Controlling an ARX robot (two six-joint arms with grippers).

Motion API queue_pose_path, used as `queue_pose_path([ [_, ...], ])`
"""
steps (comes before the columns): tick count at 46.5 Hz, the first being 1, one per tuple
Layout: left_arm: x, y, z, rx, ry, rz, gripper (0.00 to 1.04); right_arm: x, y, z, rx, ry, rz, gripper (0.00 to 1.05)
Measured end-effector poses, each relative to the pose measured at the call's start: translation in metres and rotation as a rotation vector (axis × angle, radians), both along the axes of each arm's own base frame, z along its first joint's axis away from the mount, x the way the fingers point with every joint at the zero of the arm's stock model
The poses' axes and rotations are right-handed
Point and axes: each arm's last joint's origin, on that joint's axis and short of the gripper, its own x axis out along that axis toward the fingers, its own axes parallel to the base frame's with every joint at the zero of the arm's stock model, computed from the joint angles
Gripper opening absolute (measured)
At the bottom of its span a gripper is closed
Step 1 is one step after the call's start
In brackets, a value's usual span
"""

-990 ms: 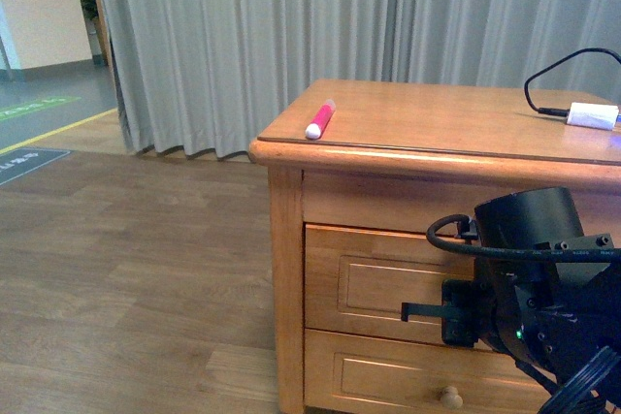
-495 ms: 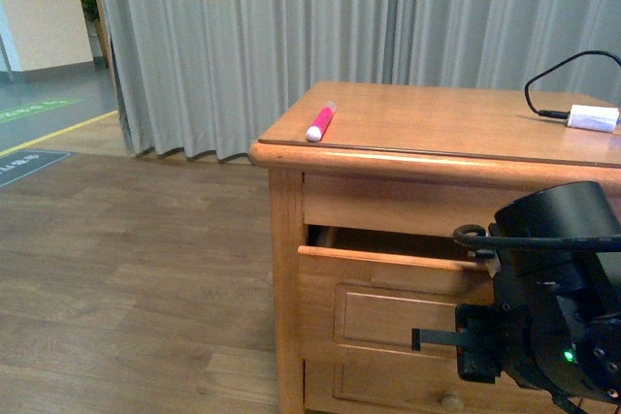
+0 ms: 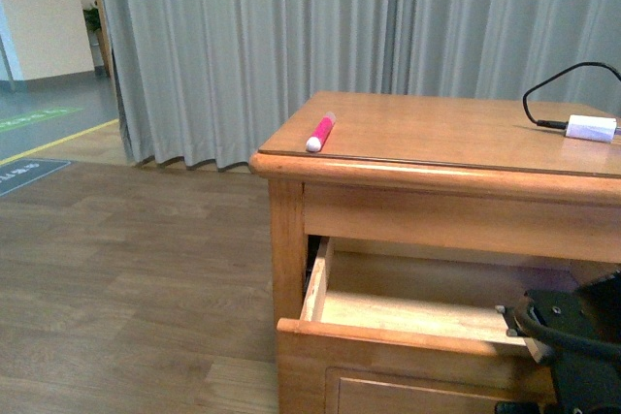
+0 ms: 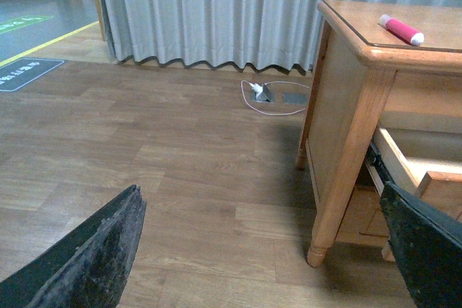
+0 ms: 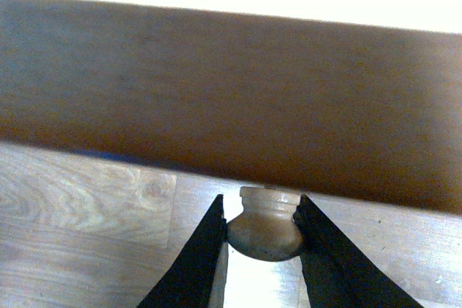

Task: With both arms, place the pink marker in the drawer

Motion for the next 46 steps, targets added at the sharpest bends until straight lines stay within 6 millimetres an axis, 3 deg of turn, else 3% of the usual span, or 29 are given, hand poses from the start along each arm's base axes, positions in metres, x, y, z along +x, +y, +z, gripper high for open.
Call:
queue_pose_path([
  [2, 0.000, 0.000, 0.000, 0.000, 0.000, 0.000, 0.99, -0.004, -0.001, 0.000, -0.001, 0.003, 0.007, 0.27],
  [12, 0.000, 0.000, 0.000, 0.000, 0.000, 0.000, 0.99, -0.027, -0.008, 0.012, 0.002, -0.019, 0.012, 0.67],
  [20, 0.000, 0.000, 0.000, 0.000, 0.000, 0.000, 0.99, -0.045, -0.014, 0.043, 0.057, -0.045, 0.038, 0.97],
  [25, 0.000, 0.000, 0.000, 0.000, 0.000, 0.000, 0.99, -0.066, -0.020, 0.082, 0.102, -0.125, 0.052, 0.96],
  [34, 0.000, 0.000, 0.000, 0.000, 0.000, 0.000, 0.99, -0.090, -0.034, 0.133, 0.126, -0.263, 0.038, 0.96],
  [46, 0.000, 0.000, 0.000, 0.000, 0.000, 0.000, 0.99, -0.112, -0.050, 0.159, 0.101, -0.359, 0.007, 0.96],
])
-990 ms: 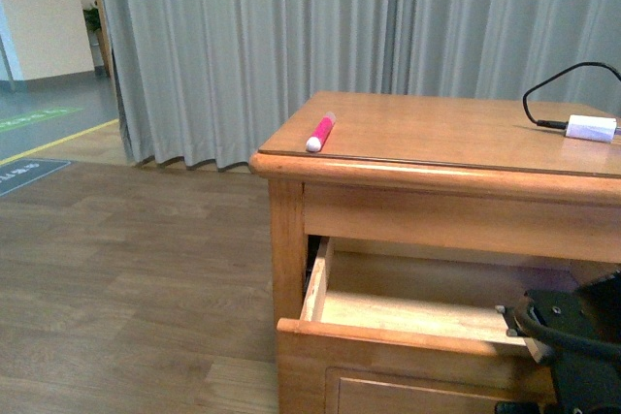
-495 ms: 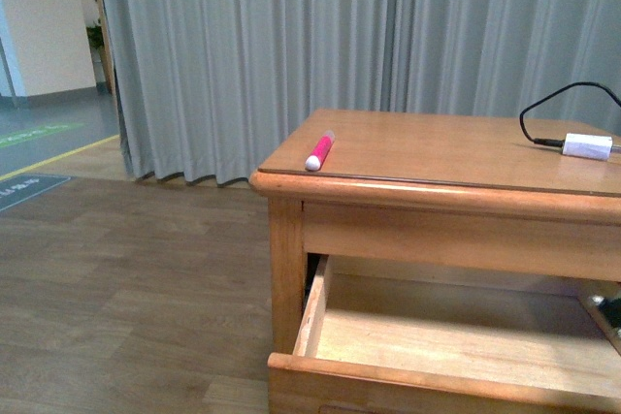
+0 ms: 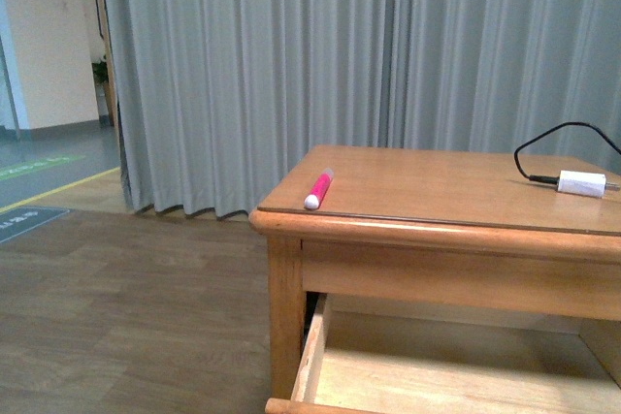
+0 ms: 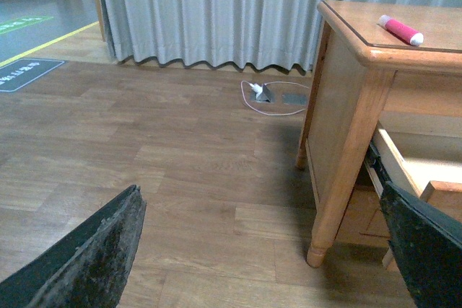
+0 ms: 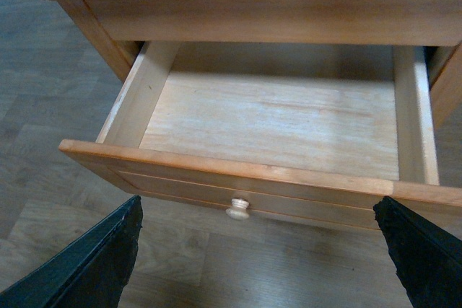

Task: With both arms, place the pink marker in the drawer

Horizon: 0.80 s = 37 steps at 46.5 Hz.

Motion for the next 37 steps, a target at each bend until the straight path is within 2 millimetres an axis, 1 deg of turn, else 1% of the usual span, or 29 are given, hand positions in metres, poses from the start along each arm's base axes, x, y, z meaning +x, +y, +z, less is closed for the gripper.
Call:
queue_pose_path([
  [6, 0.0000, 0.0000, 0.0000, 0.000, 0.000, 0.000, 0.99, -0.0049, -0.0052, 0.0041, -0.010, -0.030, -0.026, 0.96],
  [14, 0.0000, 0.0000, 0.0000, 0.000, 0.000, 0.000, 0.99, -0.0086, -0.0100, 0.0028, -0.013, -0.056, -0.055, 0.96],
  [31, 0.0000, 0.0000, 0.0000, 0.000, 0.000, 0.000, 0.99, -0.0092, -0.0110, 0.0037, -0.012, -0.065, -0.061, 0.96],
  [34, 0.0010, -0.0022, -0.0034, -0.054, 0.059, 0.074, 0.99, -0.0092, -0.0110, 0.0037, -0.012, -0.065, -0.061, 0.96],
  [37, 0.0029, -0.0094, -0.0040, -0.096, 0.102, 0.097, 0.99, -0.0092, -0.0110, 0.0037, -0.012, -0.065, -0.061, 0.96],
])
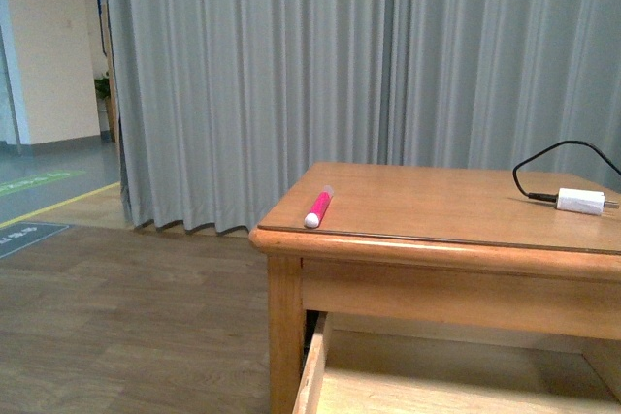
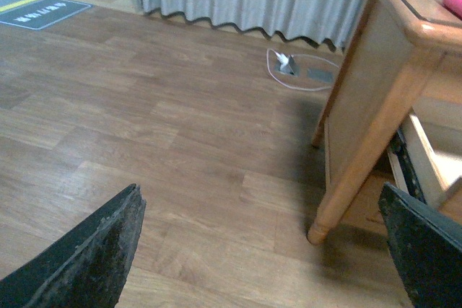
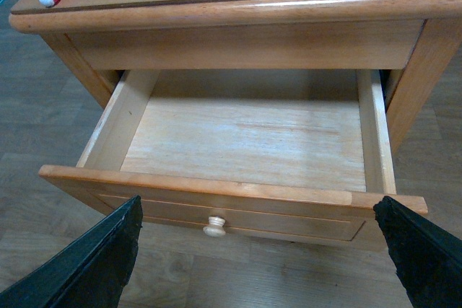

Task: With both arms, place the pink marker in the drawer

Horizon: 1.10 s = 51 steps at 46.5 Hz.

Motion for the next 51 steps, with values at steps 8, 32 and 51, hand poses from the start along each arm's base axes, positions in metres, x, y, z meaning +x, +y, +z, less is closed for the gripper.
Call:
queue_pose_path([
  [8, 0.009, -0.028, 0.037, -0.047, -0.027, -0.127, 0.99, 0.000, 0.000, 0.000, 0.000, 0.000, 0.000, 0.96],
  [32, 0.174, -0.089, 0.118, 0.034, 0.015, -0.258, 0.99, 0.000, 0.000, 0.000, 0.000, 0.000, 0.000, 0.96],
  [51, 0.281, -0.139, 0.115, 0.075, 0.198, -0.320, 0.99, 0.000, 0.000, 0.000, 0.000, 0.000, 0.000, 0.96],
])
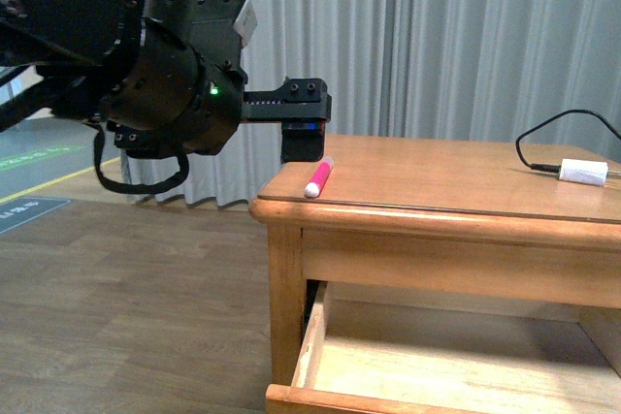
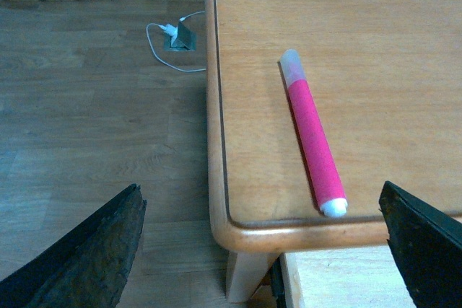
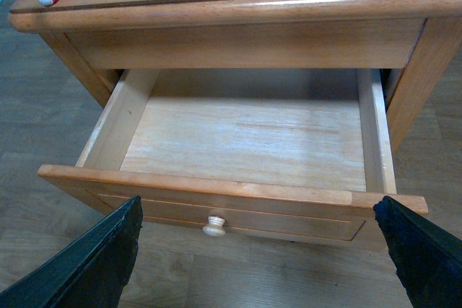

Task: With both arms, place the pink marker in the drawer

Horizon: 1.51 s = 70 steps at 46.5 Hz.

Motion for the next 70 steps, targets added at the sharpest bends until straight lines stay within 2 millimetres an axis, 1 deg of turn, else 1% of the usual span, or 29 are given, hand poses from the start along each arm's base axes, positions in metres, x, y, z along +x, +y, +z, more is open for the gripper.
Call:
queue_pose_path([
  [6, 0.021, -0.014, -0.001, -0.005, 0.033, -0.012, 0.99, 0.000, 0.000, 0.000, 0.000, 0.000, 0.000, 0.96],
  [8, 0.024, -0.016, -0.003, -0.010, 0.045, -0.019, 0.99, 0.000, 0.000, 0.000, 0.000, 0.000, 0.000, 0.96],
  [15, 0.045, -0.030, -0.016, 0.012, 0.099, -0.032, 0.99, 0.000, 0.000, 0.000, 0.000, 0.000, 0.000, 0.96],
  [22, 0.052, -0.037, -0.022, 0.032, 0.112, -0.042, 0.99, 0.000, 0.000, 0.000, 0.000, 0.000, 0.000, 0.96],
  [31, 0.056, -0.043, -0.023, 0.052, 0.110, -0.051, 0.99, 0.000, 0.000, 0.000, 0.000, 0.000, 0.000, 0.96],
  [40, 0.057, -0.049, -0.028, 0.085, 0.116, -0.072, 0.99, 0.000, 0.000, 0.000, 0.000, 0.000, 0.000, 0.96],
  [57, 0.058, -0.052, -0.029, 0.110, 0.117, -0.081, 0.99, 0.000, 0.000, 0.000, 0.000, 0.000, 0.000, 0.96],
  [58, 0.058, -0.053, -0.030, 0.112, 0.117, -0.083, 0.98, 0.000, 0.000, 0.000, 0.000, 0.000, 0.000, 0.96],
  [61, 0.058, -0.053, -0.030, 0.117, 0.117, -0.085, 0.87, 0.000, 0.000, 0.000, 0.000, 0.000, 0.000, 0.96],
  [62, 0.058, -0.053, -0.030, 0.120, 0.118, -0.086, 0.82, 0.000, 0.000, 0.000, 0.000, 0.000, 0.000, 0.96],
  [64, 0.058, -0.053, -0.030, 0.123, 0.119, -0.087, 0.75, 0.000, 0.000, 0.000, 0.000, 0.000, 0.000, 0.96],
  [66, 0.058, -0.053, -0.030, 0.125, 0.120, -0.088, 0.64, 0.000, 0.000, 0.000, 0.000, 0.000, 0.000, 0.96],
  [70, 0.057, -0.055, -0.031, 0.133, 0.119, -0.089, 0.48, 0.000, 0.000, 0.000, 0.000, 0.000, 0.000, 0.96],
])
